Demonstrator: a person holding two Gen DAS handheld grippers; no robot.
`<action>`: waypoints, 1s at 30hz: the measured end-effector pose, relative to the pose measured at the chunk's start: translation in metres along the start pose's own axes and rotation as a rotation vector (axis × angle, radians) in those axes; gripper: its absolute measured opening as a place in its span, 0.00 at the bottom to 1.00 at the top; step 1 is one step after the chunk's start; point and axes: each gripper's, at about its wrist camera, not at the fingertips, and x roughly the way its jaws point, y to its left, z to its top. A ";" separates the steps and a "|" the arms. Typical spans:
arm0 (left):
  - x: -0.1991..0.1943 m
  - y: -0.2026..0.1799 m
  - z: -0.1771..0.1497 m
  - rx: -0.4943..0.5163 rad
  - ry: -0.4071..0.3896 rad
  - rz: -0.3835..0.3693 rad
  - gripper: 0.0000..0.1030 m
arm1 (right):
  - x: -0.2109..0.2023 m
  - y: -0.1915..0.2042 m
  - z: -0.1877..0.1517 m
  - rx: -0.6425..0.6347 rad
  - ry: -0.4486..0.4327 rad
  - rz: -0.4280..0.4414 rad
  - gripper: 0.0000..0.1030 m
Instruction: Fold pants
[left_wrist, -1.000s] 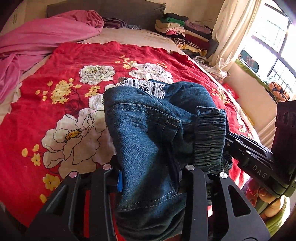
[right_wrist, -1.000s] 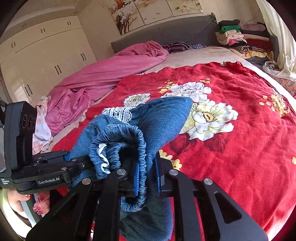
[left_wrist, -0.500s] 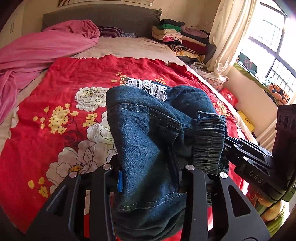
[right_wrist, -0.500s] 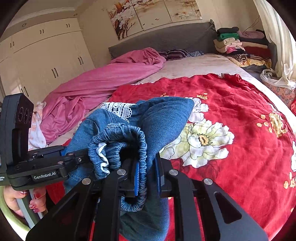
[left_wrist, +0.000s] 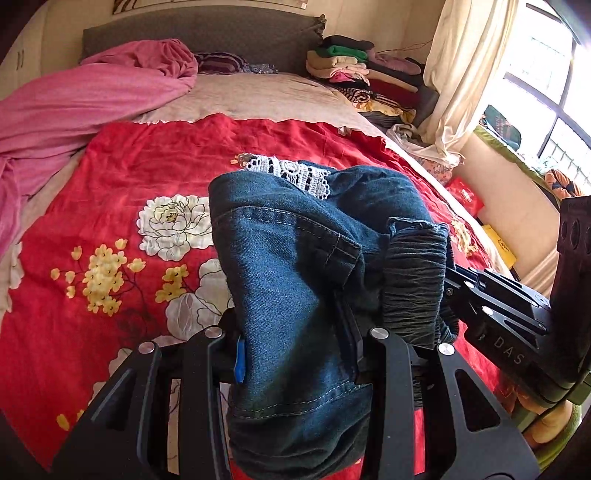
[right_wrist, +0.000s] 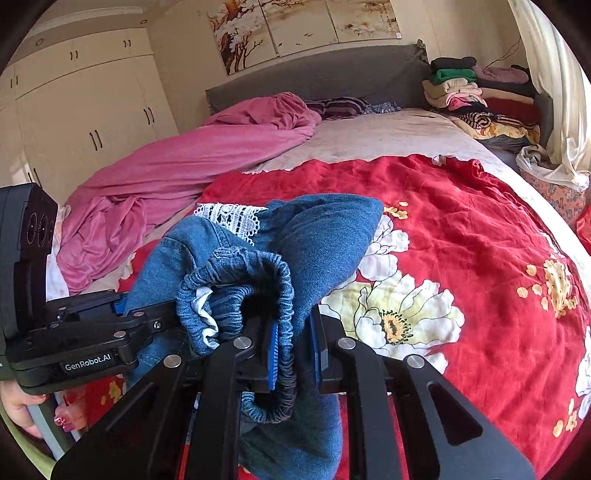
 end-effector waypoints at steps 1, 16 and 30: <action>0.003 0.002 0.001 -0.004 0.002 -0.001 0.28 | 0.003 -0.002 0.001 0.002 0.003 0.000 0.12; 0.055 0.021 0.002 -0.041 0.067 0.022 0.28 | 0.062 -0.021 0.000 0.026 0.098 -0.026 0.12; 0.071 0.033 -0.011 -0.055 0.092 0.027 0.37 | 0.089 -0.048 -0.027 0.096 0.182 -0.127 0.34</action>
